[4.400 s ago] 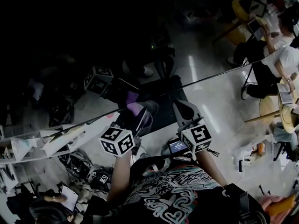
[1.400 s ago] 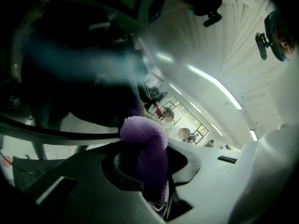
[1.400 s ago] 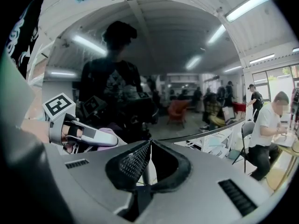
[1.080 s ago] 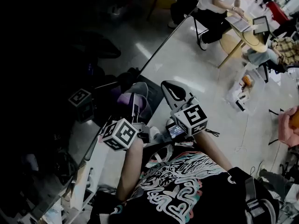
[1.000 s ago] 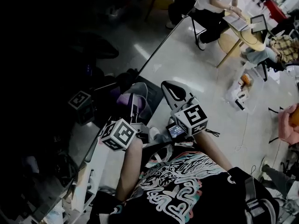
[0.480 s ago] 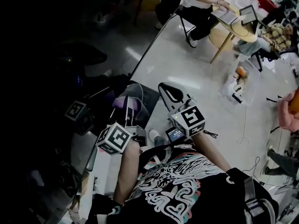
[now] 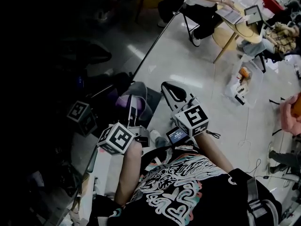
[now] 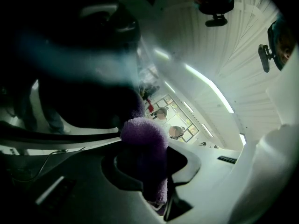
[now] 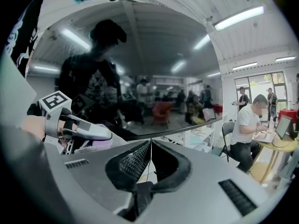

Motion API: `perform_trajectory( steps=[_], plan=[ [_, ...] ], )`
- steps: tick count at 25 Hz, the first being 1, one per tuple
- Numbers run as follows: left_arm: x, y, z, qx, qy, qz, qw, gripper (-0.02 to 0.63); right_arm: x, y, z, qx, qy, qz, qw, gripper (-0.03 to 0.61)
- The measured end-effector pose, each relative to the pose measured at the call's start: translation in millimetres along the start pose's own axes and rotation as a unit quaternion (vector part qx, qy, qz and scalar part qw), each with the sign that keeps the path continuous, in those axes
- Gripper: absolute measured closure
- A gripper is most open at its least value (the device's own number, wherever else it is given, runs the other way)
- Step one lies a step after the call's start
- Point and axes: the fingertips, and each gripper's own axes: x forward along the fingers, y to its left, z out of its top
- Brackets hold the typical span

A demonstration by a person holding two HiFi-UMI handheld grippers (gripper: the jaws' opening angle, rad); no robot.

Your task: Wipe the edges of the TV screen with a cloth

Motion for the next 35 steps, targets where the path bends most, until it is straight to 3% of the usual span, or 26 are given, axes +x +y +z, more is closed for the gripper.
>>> perform_trajectory(
  steps=[9, 22, 35],
  plan=[
    [40, -15, 0, 0.005, 0.007, -0.005, 1.0000, 0.509, 9, -44, 4, 0.008, 0.002, -0.006, 1.000, 0.548],
    [42, -16, 3, 0.017, 0.004, -0.005, 0.9998, 0.509, 12, -45, 9, 0.014, -0.005, -0.007, 1.000, 0.548],
    [59, -25, 10, 0.001, -0.001, -0.009, 1.0000, 0.509, 18, -63, 12, 0.033, -0.008, -0.006, 0.999, 0.548]
  ],
)
